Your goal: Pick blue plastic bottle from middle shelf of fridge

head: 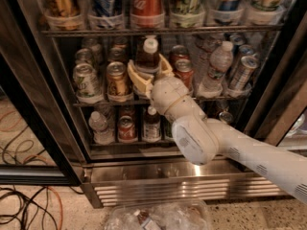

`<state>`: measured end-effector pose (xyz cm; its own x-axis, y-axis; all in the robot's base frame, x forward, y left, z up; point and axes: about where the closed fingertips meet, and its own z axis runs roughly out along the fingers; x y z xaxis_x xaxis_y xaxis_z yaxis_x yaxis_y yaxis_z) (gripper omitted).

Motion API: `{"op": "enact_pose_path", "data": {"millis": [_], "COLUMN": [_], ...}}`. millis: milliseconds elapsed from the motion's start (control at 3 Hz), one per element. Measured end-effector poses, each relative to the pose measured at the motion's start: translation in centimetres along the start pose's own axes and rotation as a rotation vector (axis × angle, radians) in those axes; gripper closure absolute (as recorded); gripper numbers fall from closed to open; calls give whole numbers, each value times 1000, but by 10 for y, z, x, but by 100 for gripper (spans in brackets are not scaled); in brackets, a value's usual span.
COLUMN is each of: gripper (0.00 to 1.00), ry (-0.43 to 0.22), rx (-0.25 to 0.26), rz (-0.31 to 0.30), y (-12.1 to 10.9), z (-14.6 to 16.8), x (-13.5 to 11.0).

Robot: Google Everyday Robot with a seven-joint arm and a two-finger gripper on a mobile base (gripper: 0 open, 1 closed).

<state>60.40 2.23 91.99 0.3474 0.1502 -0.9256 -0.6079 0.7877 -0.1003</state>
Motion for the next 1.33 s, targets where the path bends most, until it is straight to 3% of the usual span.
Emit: {"op": "enact_pose_path", "data": {"millis": [333, 667, 1000, 1333], "gripper": [100, 100, 100, 100], "ry": [-25, -26, -23, 30], "rx": [-5, -5, -41, -100], "rz": [-23, -23, -51, -122], "y": [0, 1, 6, 7], "z": [-3, -4, -18, -52], "x": [-21, -18, -34, -45]}}
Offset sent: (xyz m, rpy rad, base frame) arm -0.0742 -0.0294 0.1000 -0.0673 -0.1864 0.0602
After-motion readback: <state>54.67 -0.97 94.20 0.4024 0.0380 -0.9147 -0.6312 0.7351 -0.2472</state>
